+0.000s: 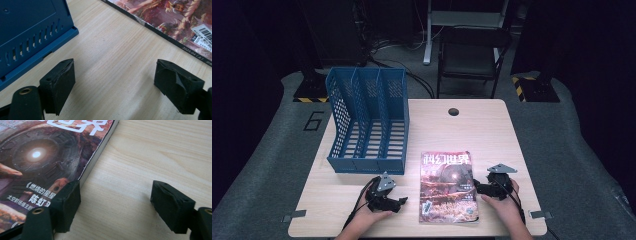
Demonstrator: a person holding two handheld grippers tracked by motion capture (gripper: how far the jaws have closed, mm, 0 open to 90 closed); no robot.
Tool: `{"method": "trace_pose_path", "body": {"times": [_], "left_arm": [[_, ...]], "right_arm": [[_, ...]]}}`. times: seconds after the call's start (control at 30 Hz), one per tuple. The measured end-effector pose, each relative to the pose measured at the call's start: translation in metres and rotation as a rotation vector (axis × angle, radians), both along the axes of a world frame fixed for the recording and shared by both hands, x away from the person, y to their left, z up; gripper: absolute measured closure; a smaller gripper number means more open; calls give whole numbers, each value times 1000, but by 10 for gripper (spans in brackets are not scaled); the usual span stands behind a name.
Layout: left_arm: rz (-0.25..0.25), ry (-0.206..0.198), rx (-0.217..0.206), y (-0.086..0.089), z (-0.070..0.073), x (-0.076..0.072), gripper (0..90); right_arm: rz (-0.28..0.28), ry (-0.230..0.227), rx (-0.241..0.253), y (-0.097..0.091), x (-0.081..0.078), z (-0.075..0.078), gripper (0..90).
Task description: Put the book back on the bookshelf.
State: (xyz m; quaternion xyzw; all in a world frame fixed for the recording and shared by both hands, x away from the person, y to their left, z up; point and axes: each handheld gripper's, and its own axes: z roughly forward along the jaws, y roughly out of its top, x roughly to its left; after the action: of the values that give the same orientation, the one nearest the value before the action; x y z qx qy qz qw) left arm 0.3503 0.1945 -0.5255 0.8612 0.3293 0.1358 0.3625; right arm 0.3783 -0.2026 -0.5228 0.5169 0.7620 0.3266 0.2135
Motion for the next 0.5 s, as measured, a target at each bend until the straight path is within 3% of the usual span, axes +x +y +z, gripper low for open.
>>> {"method": "trace_pose_path", "body": {"times": [0.07, 0.1, 0.13, 0.23, 0.33, 0.5], "left_arm": [[-26, 49, -34, -7, 4, 0, 183], [-26, 49, -34, -7, 4, 0, 194], [-42, 60, -47, -13, 6, -2, 202], [-64, 78, -40, -20, 9, -6, 230], [-56, 84, -55, -25, 12, -8, 252], [-20, 113, -113, -35, 20, -8, 269]], "right_arm": [[2, 28, 23, -2, -2, 4, 364], [2, 28, 23, -2, -2, 4, 364], [14, 57, 60, -3, -2, 8, 388], [12, 36, 62, -6, -7, 17, 413], [-3, 31, 70, -7, -10, 20, 423], [-13, 35, 152, -9, -13, 23, 448]]}}
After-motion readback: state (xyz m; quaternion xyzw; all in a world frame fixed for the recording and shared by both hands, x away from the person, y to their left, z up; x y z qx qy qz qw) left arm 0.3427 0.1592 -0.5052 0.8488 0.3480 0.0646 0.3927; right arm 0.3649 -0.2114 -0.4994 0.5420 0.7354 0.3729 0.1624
